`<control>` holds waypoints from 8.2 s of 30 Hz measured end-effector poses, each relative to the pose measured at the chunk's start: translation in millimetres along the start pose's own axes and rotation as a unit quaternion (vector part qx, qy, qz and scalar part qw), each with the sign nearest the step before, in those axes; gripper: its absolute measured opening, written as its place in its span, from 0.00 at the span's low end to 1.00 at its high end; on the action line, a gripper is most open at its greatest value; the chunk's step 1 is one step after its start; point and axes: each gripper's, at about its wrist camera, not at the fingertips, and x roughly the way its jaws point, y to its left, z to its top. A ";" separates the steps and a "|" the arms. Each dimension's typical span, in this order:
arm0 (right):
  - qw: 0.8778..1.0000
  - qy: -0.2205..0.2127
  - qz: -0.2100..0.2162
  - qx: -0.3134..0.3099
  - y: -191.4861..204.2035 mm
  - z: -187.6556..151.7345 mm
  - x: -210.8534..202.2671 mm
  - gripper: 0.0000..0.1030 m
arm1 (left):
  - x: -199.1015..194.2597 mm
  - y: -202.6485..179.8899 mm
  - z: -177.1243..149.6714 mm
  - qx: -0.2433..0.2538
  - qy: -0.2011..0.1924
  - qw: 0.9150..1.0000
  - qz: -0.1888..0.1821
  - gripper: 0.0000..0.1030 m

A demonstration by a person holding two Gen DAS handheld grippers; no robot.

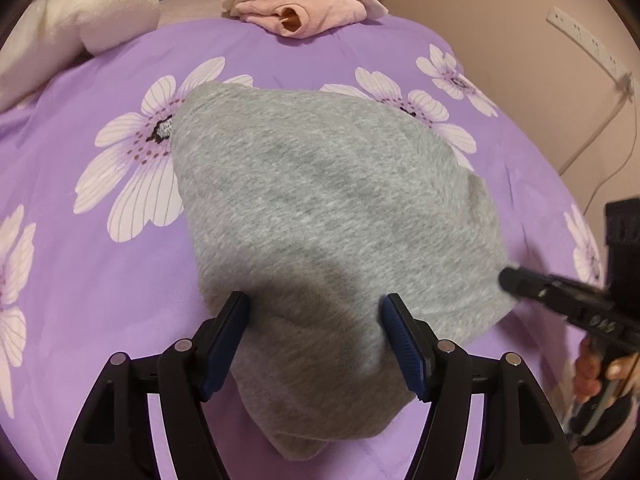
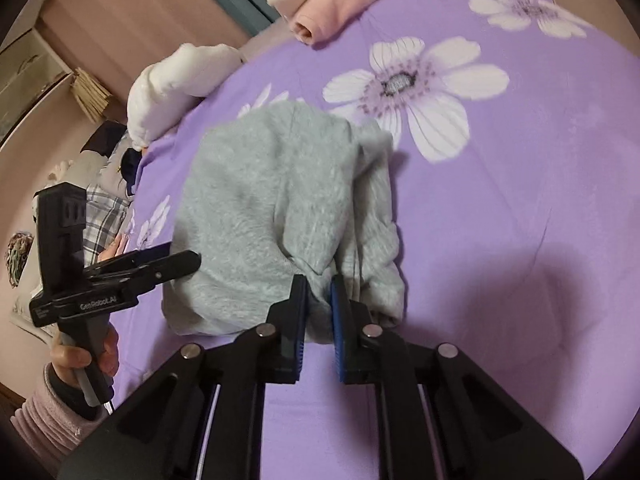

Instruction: Fold small clothes

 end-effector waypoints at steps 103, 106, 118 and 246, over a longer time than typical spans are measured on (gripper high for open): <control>0.995 -0.006 -0.065 -0.072 46.5 -14.8 0.0 0.26 | -26.9 12.5 -64.3 -0.064 -0.035 0.997 -0.028 0.50; 0.996 -0.010 -0.057 -0.063 45.2 -20.0 -9.3 0.33 | -28.5 12.7 -68.6 -0.070 -0.030 0.997 -0.030 0.50; 0.999 -0.018 -0.035 -0.023 36.0 -37.6 -27.7 0.53 | -38.5 14.2 -82.5 -0.077 -0.026 0.996 -0.027 0.62; 0.992 0.011 0.051 0.117 -24.9 50.7 59.0 0.60 | 57.7 73.0 13.6 -0.268 -0.012 0.943 -0.198 0.96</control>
